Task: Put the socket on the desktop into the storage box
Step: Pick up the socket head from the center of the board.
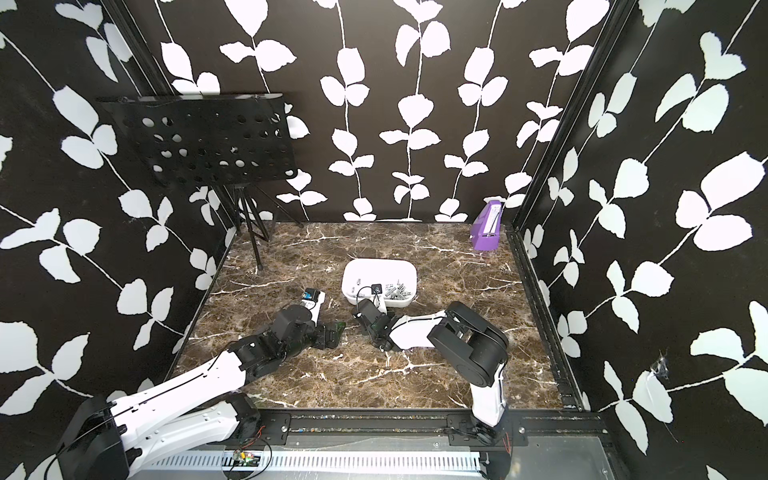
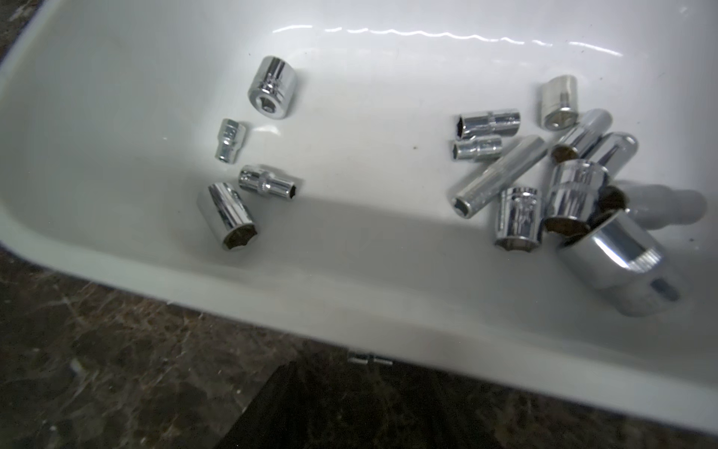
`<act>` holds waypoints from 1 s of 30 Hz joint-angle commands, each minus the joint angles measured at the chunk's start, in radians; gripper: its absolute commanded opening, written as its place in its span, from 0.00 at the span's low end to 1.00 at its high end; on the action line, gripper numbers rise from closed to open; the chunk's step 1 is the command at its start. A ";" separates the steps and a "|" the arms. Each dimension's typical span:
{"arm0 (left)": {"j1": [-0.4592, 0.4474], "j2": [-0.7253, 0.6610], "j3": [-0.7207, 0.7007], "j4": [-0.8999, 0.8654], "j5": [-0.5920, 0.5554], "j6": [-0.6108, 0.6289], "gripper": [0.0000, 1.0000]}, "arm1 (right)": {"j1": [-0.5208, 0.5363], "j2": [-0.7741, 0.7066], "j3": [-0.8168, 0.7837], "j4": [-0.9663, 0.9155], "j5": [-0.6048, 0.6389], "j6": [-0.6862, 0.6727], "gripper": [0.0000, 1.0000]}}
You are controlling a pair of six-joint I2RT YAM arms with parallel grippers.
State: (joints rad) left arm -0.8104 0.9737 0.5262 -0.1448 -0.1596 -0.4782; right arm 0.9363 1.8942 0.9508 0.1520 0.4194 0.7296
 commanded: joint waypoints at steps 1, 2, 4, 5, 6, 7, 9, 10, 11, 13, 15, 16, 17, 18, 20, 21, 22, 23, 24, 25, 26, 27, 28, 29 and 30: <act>-0.003 -0.017 -0.014 -0.010 -0.015 0.001 0.94 | -0.013 0.048 0.017 -0.077 0.015 0.005 0.52; -0.003 -0.017 -0.012 -0.010 -0.015 0.002 0.94 | -0.014 0.052 0.020 -0.075 0.015 0.005 0.51; -0.003 -0.018 -0.014 -0.010 -0.016 0.003 0.94 | -0.015 0.060 0.027 -0.078 0.018 0.005 0.49; -0.004 -0.018 -0.013 -0.011 -0.015 0.001 0.94 | -0.015 0.062 0.030 -0.078 0.019 0.004 0.48; -0.003 -0.018 -0.013 -0.010 -0.016 0.001 0.94 | -0.016 0.066 0.031 -0.080 0.021 0.003 0.47; -0.004 -0.018 -0.013 -0.010 -0.015 0.000 0.94 | -0.017 0.068 0.034 -0.081 0.021 0.001 0.46; -0.004 -0.017 -0.015 -0.009 -0.016 0.001 0.94 | -0.016 0.071 0.035 -0.082 0.021 -0.004 0.43; -0.003 -0.017 -0.014 -0.009 -0.015 0.000 0.94 | -0.016 0.071 0.034 -0.082 0.019 -0.005 0.41; -0.004 -0.016 -0.012 -0.009 -0.014 0.000 0.94 | -0.016 0.071 0.032 -0.080 0.019 -0.007 0.40; -0.004 -0.016 -0.013 -0.007 -0.015 0.000 0.94 | -0.016 0.072 0.033 -0.078 0.016 -0.013 0.38; -0.003 -0.014 -0.013 -0.009 -0.015 0.001 0.94 | -0.016 0.076 0.038 -0.080 0.012 -0.016 0.37; -0.003 -0.016 -0.014 -0.009 -0.014 0.001 0.94 | -0.016 0.079 0.041 -0.079 0.010 -0.019 0.37; -0.003 -0.016 -0.013 -0.009 -0.014 0.000 0.94 | -0.015 0.083 0.044 -0.079 0.008 -0.020 0.36; -0.004 -0.016 -0.013 -0.009 -0.014 0.001 0.94 | -0.014 0.087 0.048 -0.080 0.006 -0.021 0.36; -0.003 -0.018 -0.013 -0.009 -0.014 0.001 0.94 | -0.015 0.094 0.054 -0.081 0.005 -0.022 0.36; -0.003 -0.017 -0.014 -0.009 -0.014 0.000 0.94 | -0.015 0.097 0.057 -0.084 0.008 -0.022 0.36; -0.003 -0.018 -0.013 -0.009 -0.015 0.000 0.94 | -0.015 0.100 0.061 -0.087 0.010 -0.024 0.35; -0.003 -0.018 -0.014 -0.009 -0.014 0.001 0.94 | -0.014 0.104 0.062 -0.088 0.012 -0.022 0.35; -0.003 -0.019 -0.013 -0.009 -0.014 0.000 0.94 | -0.014 0.106 0.062 -0.088 0.013 -0.022 0.34; -0.003 -0.018 -0.014 -0.009 -0.014 0.000 0.94 | -0.014 0.108 0.061 -0.088 0.013 -0.021 0.33; -0.003 -0.019 -0.014 -0.010 -0.014 0.000 0.94 | -0.015 0.109 0.062 -0.088 0.015 -0.020 0.32; -0.004 -0.018 -0.015 -0.009 -0.014 0.001 0.94 | -0.015 0.111 0.060 -0.088 0.015 -0.018 0.31; -0.003 -0.018 -0.015 -0.009 -0.014 0.001 0.94 | -0.014 0.112 0.060 -0.086 0.015 -0.018 0.30; -0.003 -0.018 -0.014 -0.010 -0.013 0.001 0.94 | -0.015 0.114 0.062 -0.086 0.015 -0.018 0.29; -0.003 -0.018 -0.014 -0.009 -0.014 0.001 0.94 | -0.016 0.116 0.062 -0.087 0.015 -0.019 0.27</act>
State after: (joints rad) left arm -0.8108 0.9737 0.5243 -0.1459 -0.1658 -0.4782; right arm 0.9264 1.9526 1.0115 0.1440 0.4679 0.7071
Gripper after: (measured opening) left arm 0.940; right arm 0.285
